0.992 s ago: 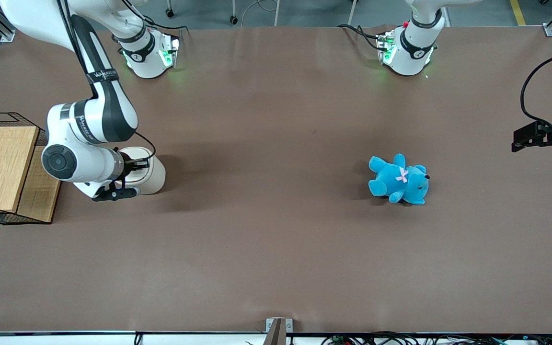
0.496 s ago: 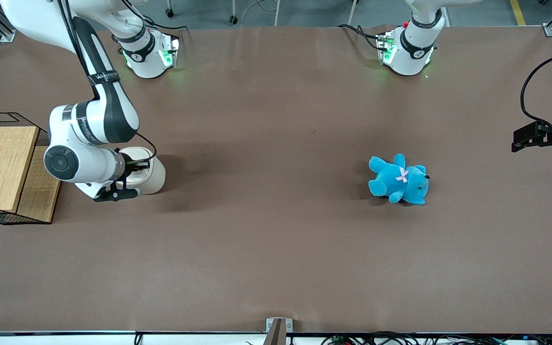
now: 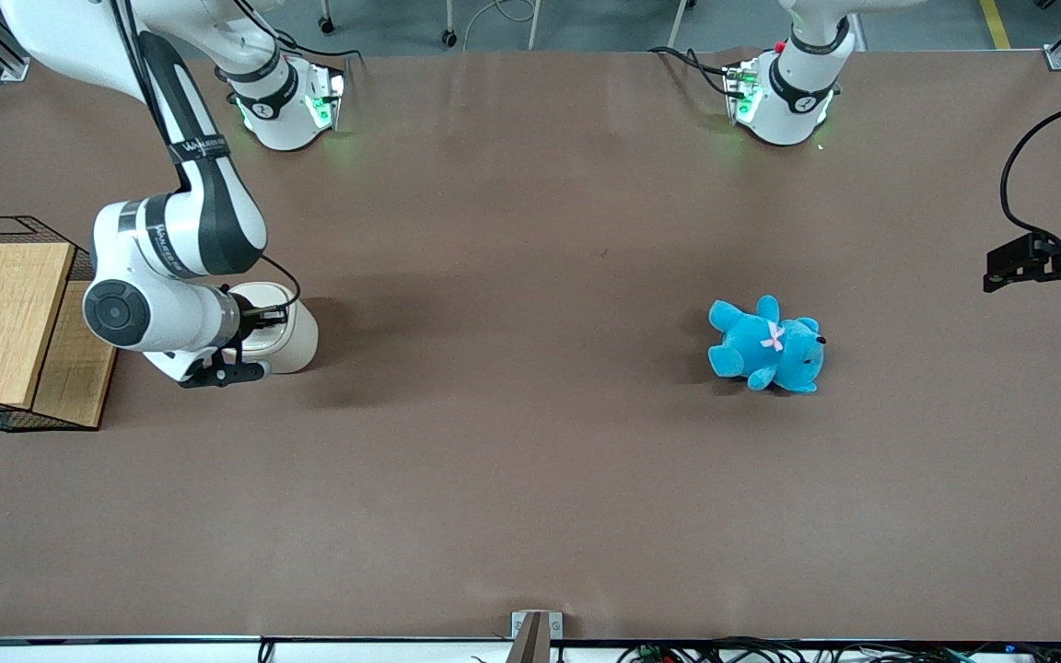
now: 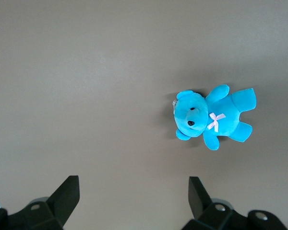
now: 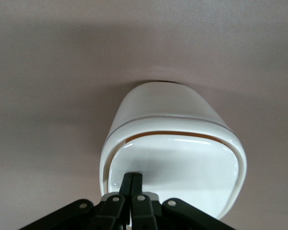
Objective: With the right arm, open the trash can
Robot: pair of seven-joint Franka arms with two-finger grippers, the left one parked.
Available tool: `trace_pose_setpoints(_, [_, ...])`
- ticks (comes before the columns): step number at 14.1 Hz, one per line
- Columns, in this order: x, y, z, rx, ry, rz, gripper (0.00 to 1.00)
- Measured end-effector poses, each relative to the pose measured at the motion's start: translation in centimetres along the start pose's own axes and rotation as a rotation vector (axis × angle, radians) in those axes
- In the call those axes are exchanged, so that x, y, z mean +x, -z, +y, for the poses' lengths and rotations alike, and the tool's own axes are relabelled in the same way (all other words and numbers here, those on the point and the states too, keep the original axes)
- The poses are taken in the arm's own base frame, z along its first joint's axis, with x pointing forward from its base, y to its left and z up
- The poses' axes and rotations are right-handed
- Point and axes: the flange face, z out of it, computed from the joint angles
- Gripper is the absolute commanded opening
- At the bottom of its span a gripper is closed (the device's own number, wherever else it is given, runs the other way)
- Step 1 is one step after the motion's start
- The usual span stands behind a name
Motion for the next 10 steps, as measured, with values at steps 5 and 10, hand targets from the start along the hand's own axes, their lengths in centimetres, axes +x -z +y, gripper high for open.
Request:
trace_pose_setpoints(5, [-0.1,8.1,0.3,0.004,-0.003,0.027,1.0])
trace_pose_setpoints(10, [-1.0,15.3,0.6,0.007,-0.006,0.094,1.0])
